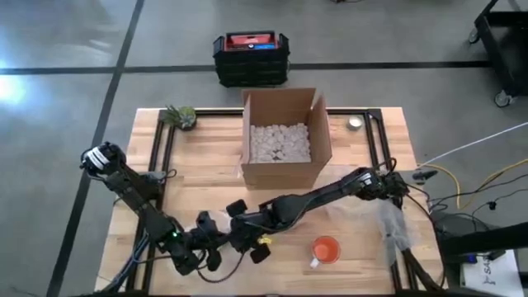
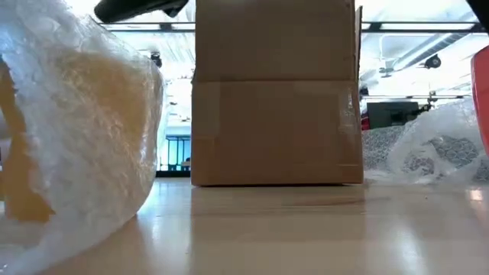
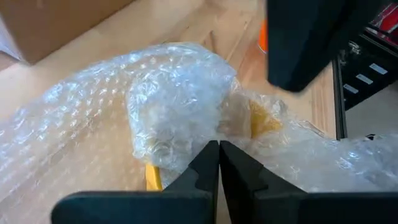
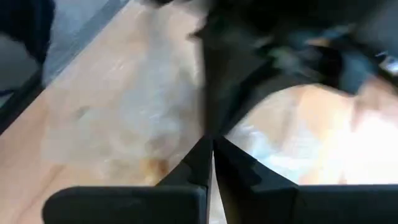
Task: Wrap mug
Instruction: Wrap the yellow mug with bubble wrap
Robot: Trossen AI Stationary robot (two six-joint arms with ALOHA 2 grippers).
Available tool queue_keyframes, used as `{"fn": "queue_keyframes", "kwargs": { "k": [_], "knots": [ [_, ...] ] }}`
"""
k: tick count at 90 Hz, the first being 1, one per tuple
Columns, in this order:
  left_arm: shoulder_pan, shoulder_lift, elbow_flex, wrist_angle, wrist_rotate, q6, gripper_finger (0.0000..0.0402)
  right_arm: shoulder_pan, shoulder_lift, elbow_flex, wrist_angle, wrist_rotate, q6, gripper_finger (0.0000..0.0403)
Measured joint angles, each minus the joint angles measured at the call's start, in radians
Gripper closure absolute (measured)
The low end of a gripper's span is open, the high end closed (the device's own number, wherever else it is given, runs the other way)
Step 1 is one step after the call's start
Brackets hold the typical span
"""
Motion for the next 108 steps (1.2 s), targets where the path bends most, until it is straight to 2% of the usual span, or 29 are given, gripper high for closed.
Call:
{"fn": "queue_keyframes", "kwargs": {
  "k": [17,26,40,63,74,92,102,108],
  "knots": [
    [0.002,0.0,0.0,0.001,0.0,0.0,0.04,0.023,0.034,0.002,0.171,-0.019,-0.011,0.04],
    [0.002,0.0,0.0,0.004,0.004,0.0,0.0401,0.007,0.067,0.001,0.15,-0.008,-0.005,0.04],
    [0.002,0.0,0.0,0.005,0.004,0.0,0.0401,-0.033,0.095,0.001,0.094,0.073,0.012,0.04],
    [0.003,0.0,-0.001,0.008,0.001,0.0,0.0401,-0.066,0.105,-0.014,0.084,-0.007,0.054,0.0401],
    [0.003,-0.014,0.001,0.007,0.026,0.001,0.04,-0.064,0.105,-0.034,0.118,-0.052,0.055,0.0401],
    [-0.001,-0.056,0.062,0.003,0.097,0.03,0.0401,-0.063,0.107,-0.044,0.125,-0.036,0.055,0.0401],
    [-0.003,-0.059,0.075,-0.003,0.157,0.106,0.0401,-0.063,0.108,-0.045,0.131,-0.035,0.046,0.04],
    [-0.003,-0.059,0.074,-0.005,0.156,0.137,0.0401,-0.061,0.108,-0.045,0.132,-0.034,0.041,0.0401]
  ]
}}
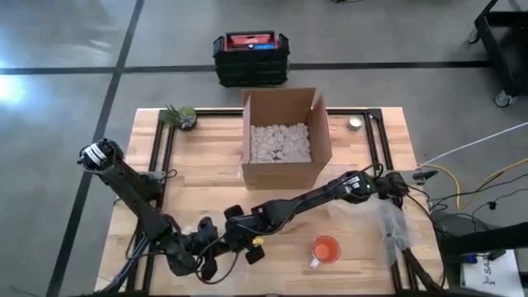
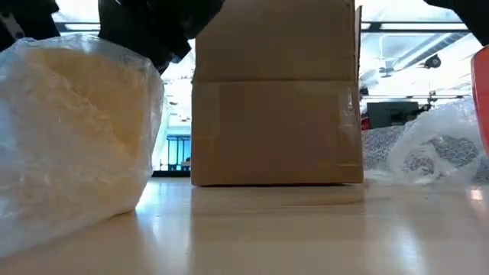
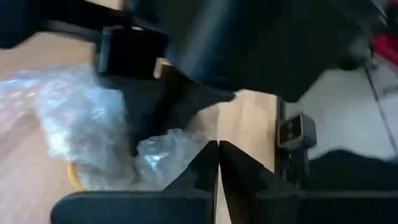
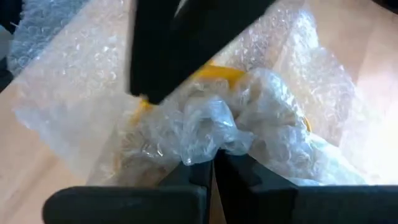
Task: Wrap mug
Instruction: Wrap the yellow mug with bubble wrap
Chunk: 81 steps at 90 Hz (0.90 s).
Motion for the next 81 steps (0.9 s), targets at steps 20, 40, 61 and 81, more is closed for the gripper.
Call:
{"fn": "queue_keyframes", "kwargs": {
  "k": [20,40,61,81],
  "knots": [
    [0.025,0.068,-0.023,-0.008,-0.047,0.01,0.0401,0.0,0.0,-0.001,-0.002,-0.008,-0.014,0.0401],
    [0.03,0.094,-0.024,-0.004,-0.056,-0.006,0.0401,0.003,-0.029,-0.005,-0.026,-0.004,-0.014,0.04],
    [0.031,0.094,-0.026,-0.011,-0.053,-0.017,0.0402,0.005,-0.128,0.02,-0.138,-0.008,0.0,0.04],
    [0.031,0.094,-0.027,-0.002,-0.051,-0.017,0.0401,-0.007,-0.144,0.016,-0.146,0.082,-0.012,0.04]
  ]
}}
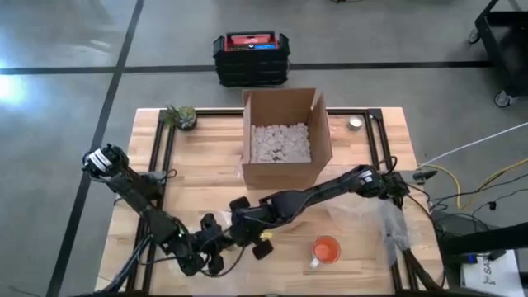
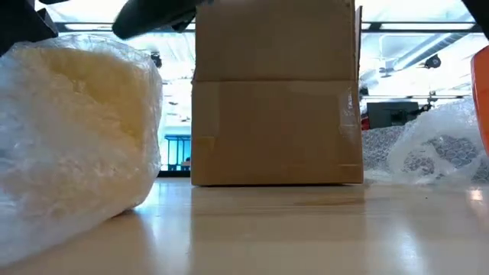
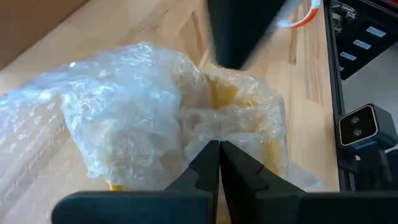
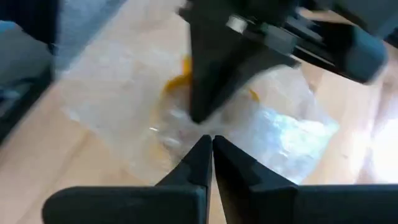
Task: Wrap mug
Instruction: Wrap the yellow mug with bubble wrap
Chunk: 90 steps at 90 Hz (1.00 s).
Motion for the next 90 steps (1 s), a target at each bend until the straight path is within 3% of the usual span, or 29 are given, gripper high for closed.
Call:
{"fn": "queue_keyframes", "kwargs": {
  "k": [10,35,50,78,90],
  "knots": [
    [0.0,0.0,0.0,0.008,0.003,0.0,0.0401,-0.007,0.022,-0.009,0.003,0.125,-0.001,0.0401],
    [-0.002,0.0,-0.001,0.012,0.011,0.002,0.0401,0.029,0.061,-0.034,0.014,0.048,-0.001,0.0401],
    [0.0,0.0,-0.001,0.01,0.008,0.004,0.0401,0.044,0.062,-0.008,0.016,0.109,-0.026,0.0401],
    [0.005,0.0,-0.001,0.012,0.003,0.007,0.0401,0.042,0.059,0.003,0.032,0.112,-0.026,0.0401],
    [0.007,0.0,-0.001,0.012,0.003,0.007,0.0401,0.047,0.059,0.003,0.062,0.032,0.008,0.0401]
  ]
}}
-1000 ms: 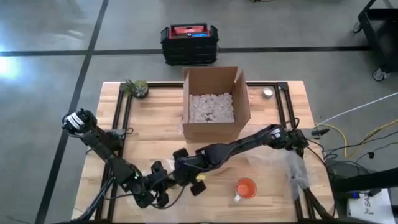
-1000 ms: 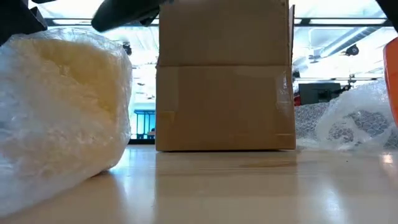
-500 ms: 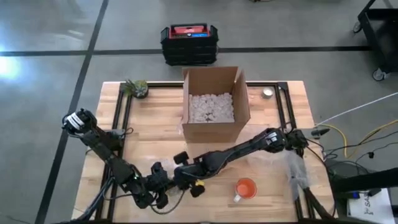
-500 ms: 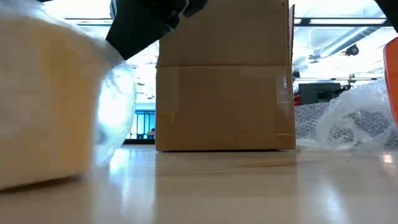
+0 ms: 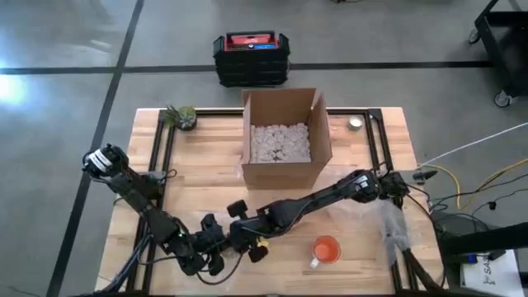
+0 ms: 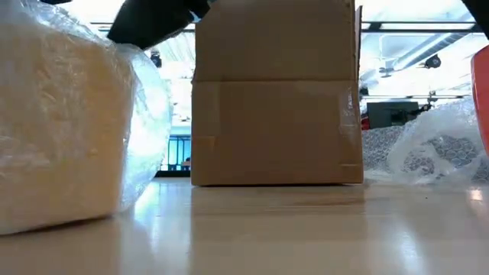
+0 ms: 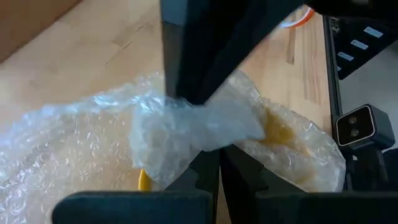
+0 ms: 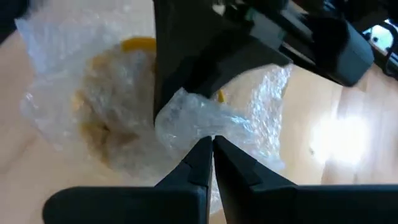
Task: Wrap mug
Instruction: Wrap the yellow mug with bubble wrap
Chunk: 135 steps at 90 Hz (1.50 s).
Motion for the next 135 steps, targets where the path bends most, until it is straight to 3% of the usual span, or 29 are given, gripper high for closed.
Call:
{"fn": "queue_keyframes", "kwargs": {
  "k": [12,49,102,135],
  "knots": [
    [0.0,0.0,0.0,0.002,0.001,0.0,0.0401,0.002,0.0,-0.016,0.065,-0.121,0.038,0.0401],
    [0.002,-0.008,0.008,-0.006,0.028,0.007,0.0401,-0.005,0.056,-0.042,0.102,-0.127,0.047,0.0401],
    [0.002,-0.065,0.125,-0.231,0.097,-0.023,0.0402,-0.008,0.056,-0.043,0.09,-0.111,0.01,0.0401],
    [0.0,-0.071,0.129,-0.24,0.121,-0.028,0.0402,-0.008,0.056,-0.041,0.09,-0.112,-0.002,0.0401]
  ]
}}
